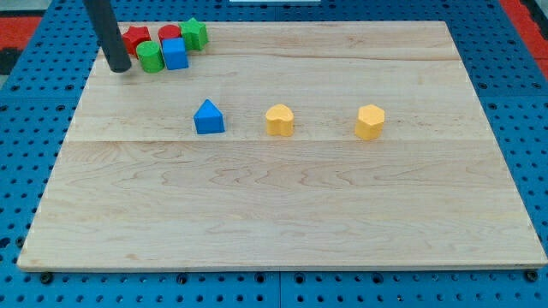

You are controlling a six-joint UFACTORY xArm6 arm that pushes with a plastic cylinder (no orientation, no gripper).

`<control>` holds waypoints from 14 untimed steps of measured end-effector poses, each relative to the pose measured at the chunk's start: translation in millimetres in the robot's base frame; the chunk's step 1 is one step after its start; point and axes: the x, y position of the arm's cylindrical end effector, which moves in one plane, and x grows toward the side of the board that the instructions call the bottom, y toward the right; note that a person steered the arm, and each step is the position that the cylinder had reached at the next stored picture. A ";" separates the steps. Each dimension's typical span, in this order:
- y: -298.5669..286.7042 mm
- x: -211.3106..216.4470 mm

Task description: Place the blue cube at the center right of the board

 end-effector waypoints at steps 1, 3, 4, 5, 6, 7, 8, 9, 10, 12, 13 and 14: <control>7.3 -15.9; 64.1 -25.0; 85.3 -25.5; 125.4 -36.4; 164.9 -58.0; 173.4 -58.6; 177.2 -8.9; 246.3 9.9; 179.6 2.6; 222.9 -35.9; 304.8 -20.7; 335.8 -9.2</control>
